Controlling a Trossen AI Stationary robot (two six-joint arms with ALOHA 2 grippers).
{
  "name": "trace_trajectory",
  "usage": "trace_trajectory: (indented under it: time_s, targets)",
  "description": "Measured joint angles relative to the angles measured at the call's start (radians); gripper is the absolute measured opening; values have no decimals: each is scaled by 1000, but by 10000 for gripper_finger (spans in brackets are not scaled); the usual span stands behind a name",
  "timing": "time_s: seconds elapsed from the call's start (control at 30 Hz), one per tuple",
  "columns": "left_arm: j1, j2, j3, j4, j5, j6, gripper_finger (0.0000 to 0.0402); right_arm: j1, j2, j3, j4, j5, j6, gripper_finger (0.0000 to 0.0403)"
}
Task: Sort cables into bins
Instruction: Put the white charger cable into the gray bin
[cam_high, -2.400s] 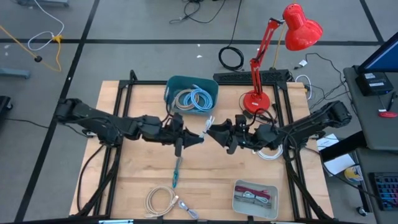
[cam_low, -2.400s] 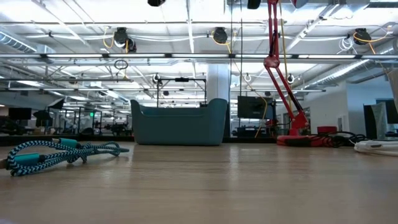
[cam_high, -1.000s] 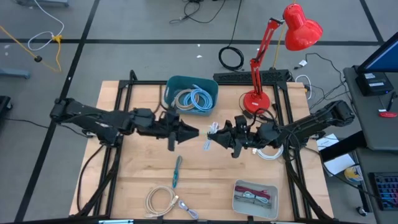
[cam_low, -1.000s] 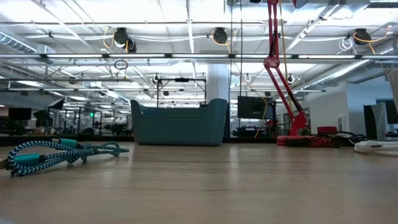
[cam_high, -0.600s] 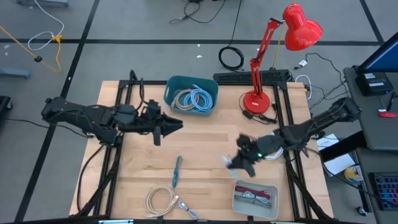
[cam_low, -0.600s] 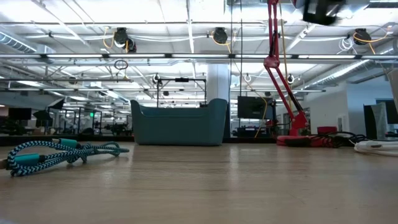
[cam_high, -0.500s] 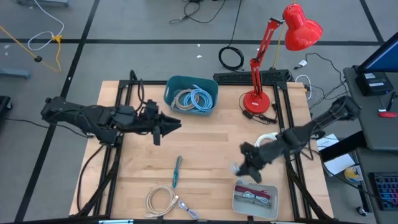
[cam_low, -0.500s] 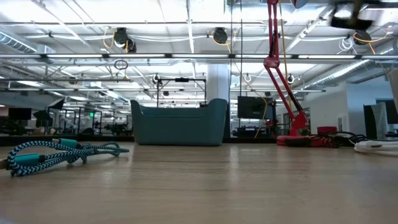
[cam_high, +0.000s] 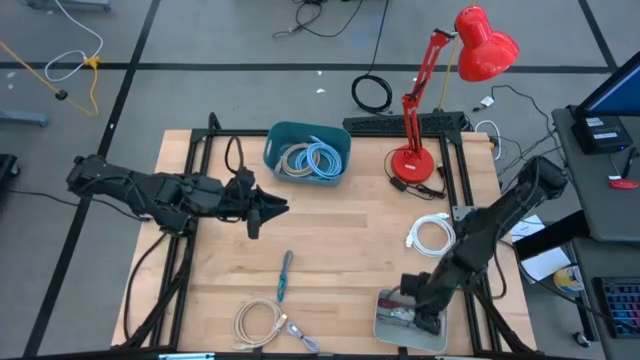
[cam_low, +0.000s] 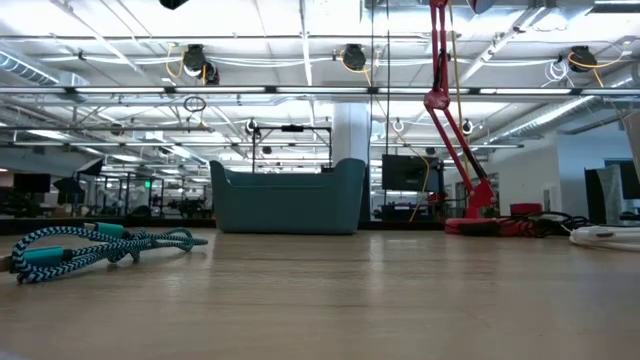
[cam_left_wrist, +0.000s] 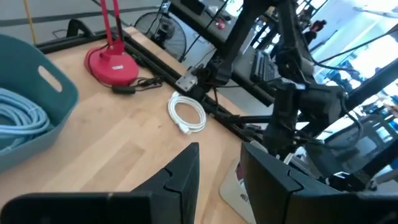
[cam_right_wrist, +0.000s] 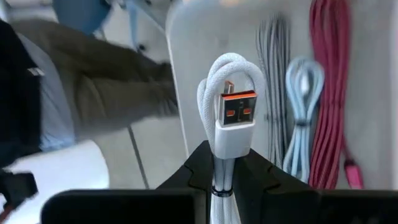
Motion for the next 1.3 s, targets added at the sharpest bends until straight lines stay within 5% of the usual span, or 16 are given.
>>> trace_trajectory:
  time_s: [0.5,0.97,1.3]
  targets:
    - [0,1,0,-27,0,-21,120,18,194,0,-65,-22,-126,31]
    - [0,0,0,-41,1,-41,120,-33,198,0,-130,26,-213,37]
    - [0,0,0,-42,3,-40,120,-47,157,0,-117,6,-183,142]
